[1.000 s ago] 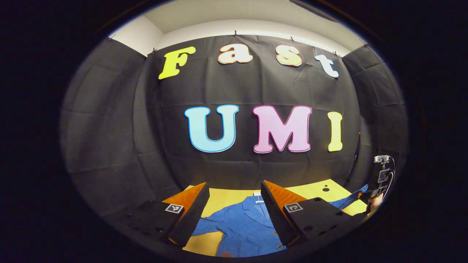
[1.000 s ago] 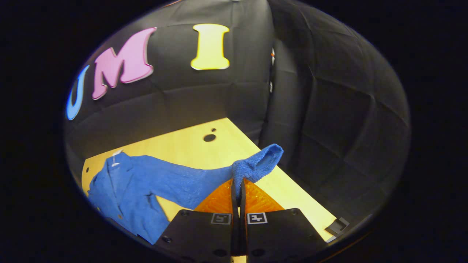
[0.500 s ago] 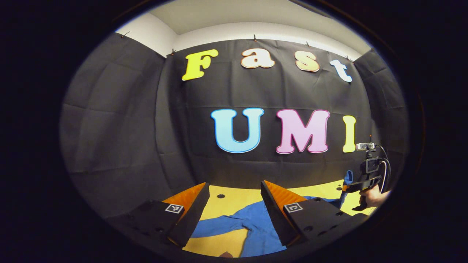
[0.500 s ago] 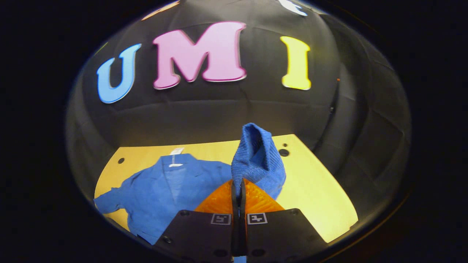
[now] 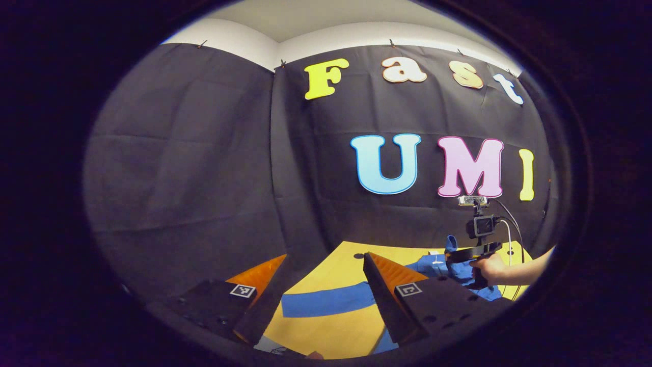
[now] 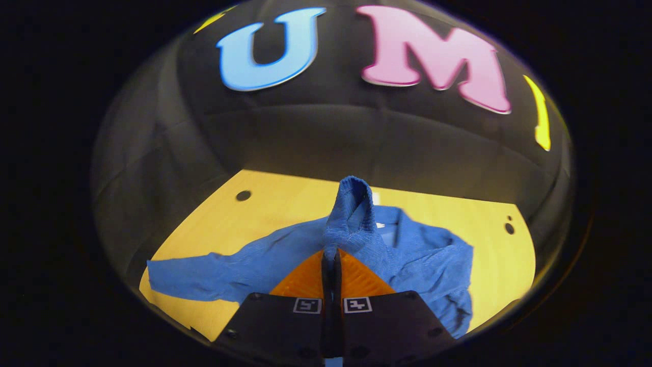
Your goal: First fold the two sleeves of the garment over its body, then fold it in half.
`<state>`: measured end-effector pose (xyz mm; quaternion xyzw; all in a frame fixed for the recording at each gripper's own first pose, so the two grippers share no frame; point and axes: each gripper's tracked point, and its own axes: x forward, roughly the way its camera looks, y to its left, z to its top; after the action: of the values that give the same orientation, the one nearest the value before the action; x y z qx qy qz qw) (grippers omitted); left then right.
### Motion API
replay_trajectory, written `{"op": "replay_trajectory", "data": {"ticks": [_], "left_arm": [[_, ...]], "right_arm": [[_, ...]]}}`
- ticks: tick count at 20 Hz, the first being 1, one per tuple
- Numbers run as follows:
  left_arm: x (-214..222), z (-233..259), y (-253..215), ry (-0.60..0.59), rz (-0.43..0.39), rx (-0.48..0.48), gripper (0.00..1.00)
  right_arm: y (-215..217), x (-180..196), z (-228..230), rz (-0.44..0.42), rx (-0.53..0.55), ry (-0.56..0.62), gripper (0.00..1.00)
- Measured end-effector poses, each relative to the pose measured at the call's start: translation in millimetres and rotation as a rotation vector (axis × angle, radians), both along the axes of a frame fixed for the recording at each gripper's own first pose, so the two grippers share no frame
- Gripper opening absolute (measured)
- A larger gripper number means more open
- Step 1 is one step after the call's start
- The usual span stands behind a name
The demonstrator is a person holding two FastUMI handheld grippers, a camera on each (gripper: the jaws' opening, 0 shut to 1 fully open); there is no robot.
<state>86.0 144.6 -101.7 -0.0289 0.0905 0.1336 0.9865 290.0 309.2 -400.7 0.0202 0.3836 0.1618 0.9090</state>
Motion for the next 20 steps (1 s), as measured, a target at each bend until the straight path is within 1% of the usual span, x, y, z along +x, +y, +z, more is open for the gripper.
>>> {"op": "replay_trajectory", "data": {"ticks": [2,4,7,8,9,10,11,13,14,15,16,18,20], "left_arm": [[-13.1,-4.7,11.8,0.02,0.049,0.002,0.82],[-25.1,-8.4,20.2,0.041,0.093,0.005,0.82],[-34.9,-7.3,25.0,0.051,0.122,0.017,0.82],[-35.4,-7.7,26.0,0.057,0.129,0.021,0.83],[-36.3,-9.5,26.5,0.061,0.133,0.021,0.82],[-36.4,-10.6,25.2,0.065,0.134,0.016,0.82],[-35.4,-11.4,22.6,0.067,0.131,0.007,0.82],[-31.9,-13.2,17.2,0.065,0.115,-0.013,0.82],[-27.2,-12.8,15.2,0.06,0.106,-0.024,0.82],[-23.5,-14.6,14.0,0.057,0.102,-0.036,0.82],[-20.7,-17.8,16.2,0.061,0.103,-0.046,0.82],[-16.8,-22.9,21.7,0.065,0.113,-0.069,0.82],[-12.7,-22.6,24.2,0.054,0.113,-0.099,0.82]], "right_arm": [[38.6,-7.0,-33.3,0.066,-0.01,0.068,0.02],[58.8,-10.6,-63.2,0.099,-0.021,0.131,0.02],[66.7,-24.7,-85.1,0.154,-0.059,0.194,0.02],[73.0,-29.3,-86.7,0.174,-0.034,0.214,0.0],[80.2,-36.2,-86.4,0.198,0.008,0.244,0.11],[89.1,-46.0,-84.0,0.219,0.057,0.269,0.27],[96.8,-49.4,-79.6,0.242,0.08,0.267,0.43],[107.2,-47.4,-68.9,0.286,0.113,0.217,0.75],[111.0,-47.7,-60.8,0.302,0.137,0.196,0.86],[113.3,-48.0,-51.7,0.312,0.161,0.18,0.89],[112.6,-47.7,-41.4,0.309,0.174,0.161,0.97],[104.5,-40.1,-12.4,0.287,0.187,0.1,0.97],[96.6,-27.8,18.3,0.27,0.209,0.01,0.97]]}}
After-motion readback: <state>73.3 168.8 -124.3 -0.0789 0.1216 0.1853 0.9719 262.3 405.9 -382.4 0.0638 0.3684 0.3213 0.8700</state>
